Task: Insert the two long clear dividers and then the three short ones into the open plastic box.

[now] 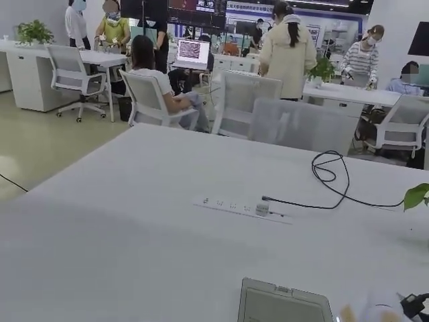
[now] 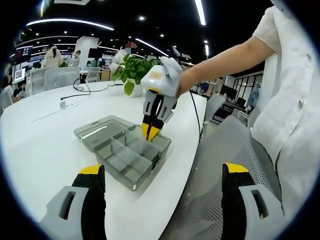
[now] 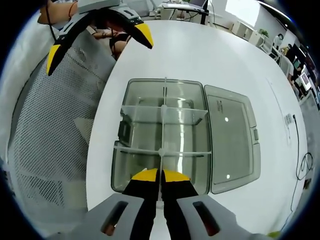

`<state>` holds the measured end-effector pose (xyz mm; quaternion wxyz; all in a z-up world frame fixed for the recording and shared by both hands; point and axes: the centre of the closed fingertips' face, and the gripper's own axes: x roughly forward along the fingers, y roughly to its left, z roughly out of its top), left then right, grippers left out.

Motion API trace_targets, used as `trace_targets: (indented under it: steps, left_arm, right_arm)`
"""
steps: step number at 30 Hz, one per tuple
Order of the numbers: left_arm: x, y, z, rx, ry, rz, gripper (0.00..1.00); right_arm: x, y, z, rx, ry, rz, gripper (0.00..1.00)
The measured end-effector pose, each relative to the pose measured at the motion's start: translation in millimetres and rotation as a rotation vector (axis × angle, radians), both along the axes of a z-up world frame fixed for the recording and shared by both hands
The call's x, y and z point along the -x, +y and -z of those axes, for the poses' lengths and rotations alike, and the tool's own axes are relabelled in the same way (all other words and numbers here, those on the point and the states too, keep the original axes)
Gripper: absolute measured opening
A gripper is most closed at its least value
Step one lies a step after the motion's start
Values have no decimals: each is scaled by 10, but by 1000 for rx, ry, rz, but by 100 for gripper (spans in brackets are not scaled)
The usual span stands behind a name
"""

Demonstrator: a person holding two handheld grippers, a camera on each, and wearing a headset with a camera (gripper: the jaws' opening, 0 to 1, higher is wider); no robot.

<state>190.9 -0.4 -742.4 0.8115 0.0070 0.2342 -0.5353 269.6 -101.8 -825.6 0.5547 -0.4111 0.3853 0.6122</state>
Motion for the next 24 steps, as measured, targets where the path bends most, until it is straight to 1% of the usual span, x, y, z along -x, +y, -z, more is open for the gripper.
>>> trace_targets:
  steps: [2,3,4,5,6,7,9,10,13,16,18,21,24]
  left_arm:
    - [-1,5,1,1,2,-1,99]
    - [-1,6,0,1,2,-1,99]
    - [0,9,1,2,2,-2,99]
    - [-3,15,1,1,2,-3,99]
    - [-5,20,2,0,2,-4,99]
    - [-5,22,1,1,2,-4,99]
    - [-9,29,1,1,3,-5,100]
    - [-12,33,4,-1,2,-5,100]
    - [-23,39,6,-1,3,-6,100]
    - [-31,47,6,-3,2,-5,100]
    - [-35,55,7,-5,3,-4,100]
    - [-45,70,4,-7,0,-5,100]
    - [-58,90,1,-11,-2,-7,100]
  right_arm:
    - [17,-16,12,4,-5,-11,9]
    - [14,-16,8,2,-8,-12,9]
    - [2,-14,-11,-6,-13,-3,9]
    - [0,-13,-32,-14,-9,9,11]
    - [-6,-14,-64,-25,-9,21,13]
    - [-16,-15,-88,-35,-19,21,14]
    - [-29,-37,-146,-51,-21,39,15]
    - [-34,-39,-184,-68,-21,56,16]
    - [-46,-69,-271,-95,-30,83,19]
    - [-27,-99,-357,-120,-35,103,21]
    - [-20,-121,-420,-141,-45,116,23]
    - [12,-161,-517,-175,-47,150,24]
    - [38,-213,-571,-195,-51,171,28]
